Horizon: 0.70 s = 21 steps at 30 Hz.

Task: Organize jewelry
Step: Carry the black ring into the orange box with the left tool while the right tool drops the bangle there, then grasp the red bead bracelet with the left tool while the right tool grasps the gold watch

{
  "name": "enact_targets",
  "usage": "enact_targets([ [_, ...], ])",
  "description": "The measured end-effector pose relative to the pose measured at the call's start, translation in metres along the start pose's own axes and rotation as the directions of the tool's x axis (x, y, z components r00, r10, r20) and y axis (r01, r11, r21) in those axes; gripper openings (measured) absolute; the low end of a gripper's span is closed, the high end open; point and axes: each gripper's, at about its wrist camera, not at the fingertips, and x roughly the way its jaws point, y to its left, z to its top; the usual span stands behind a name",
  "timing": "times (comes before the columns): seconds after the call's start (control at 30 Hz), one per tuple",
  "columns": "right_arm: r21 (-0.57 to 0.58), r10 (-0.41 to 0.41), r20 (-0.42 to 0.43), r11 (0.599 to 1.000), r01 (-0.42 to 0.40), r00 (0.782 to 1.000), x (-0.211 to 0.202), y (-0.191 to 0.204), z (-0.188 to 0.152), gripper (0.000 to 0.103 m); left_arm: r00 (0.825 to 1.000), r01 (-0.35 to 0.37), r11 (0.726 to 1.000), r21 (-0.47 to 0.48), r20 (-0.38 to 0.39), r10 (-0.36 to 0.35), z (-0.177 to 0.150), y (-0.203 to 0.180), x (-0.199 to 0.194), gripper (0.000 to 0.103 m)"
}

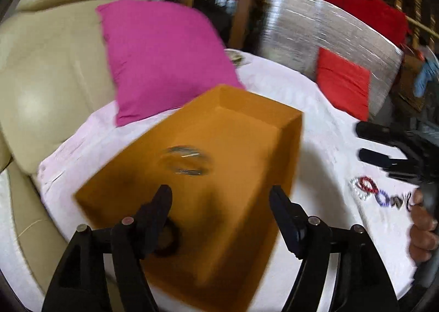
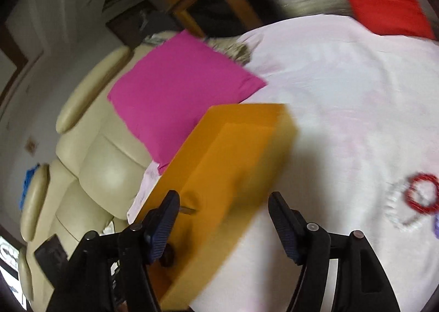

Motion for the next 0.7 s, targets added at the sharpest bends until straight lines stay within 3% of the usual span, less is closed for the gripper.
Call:
enact_targets([
  [0.07, -0.008, -0.044, 0.025, 0.999, 0.045, 0.999, -0.031, -0.022, -0.009, 0.071, 1.000, 0.003, 0.998, 0.069, 0.028, -0.005, -0.007, -0.021, 0.009, 0.074],
  [0.2, 0.046, -0.117, 0.080, 0.992, 0.114, 0.990, -0.105, -0.080, -0.025, 0.071, 0.999, -0.038, 0.981, 0.188, 0.013, 0.037, -0.019, -0.055, 0.028, 0.074],
  [0.3, 0.108, -0.203, 0.109, 0.975, 0.192, 0.973, -0.161, -0.130, -0.038, 0.071, 0.992, -0.114, 0.951, 0.287, -0.016, 0.123, -0.021, -0.076, 0.049, 0.074],
  [0.4, 0.175, -0.270, 0.115, 0.953, 0.248, 0.956, -0.199, -0.175, -0.051, 0.071, 0.966, -0.228, 0.899, 0.373, -0.030, 0.258, -0.024, -0.091, 0.068, 0.074],
  [0.47, 0.216, -0.287, 0.120, 0.942, 0.257, 0.950, -0.217, -0.202, -0.057, 0.065, 0.948, -0.287, 0.872, 0.397, -0.016, 0.319, -0.023, -0.096, 0.071, 0.074],
  [0.6, 0.270, -0.307, 0.139, 0.926, 0.262, 0.942, -0.240, -0.244, -0.062, 0.054, 0.945, -0.297, 0.876, 0.380, -0.014, 0.326, -0.020, -0.110, 0.058, 0.073],
  [0.7, 0.289, -0.328, 0.111, 0.914, 0.285, 0.938, -0.242, -0.266, -0.056, 0.046, 0.956, -0.263, 0.893, 0.366, -0.022, 0.291, -0.023, -0.128, 0.044, 0.073],
])
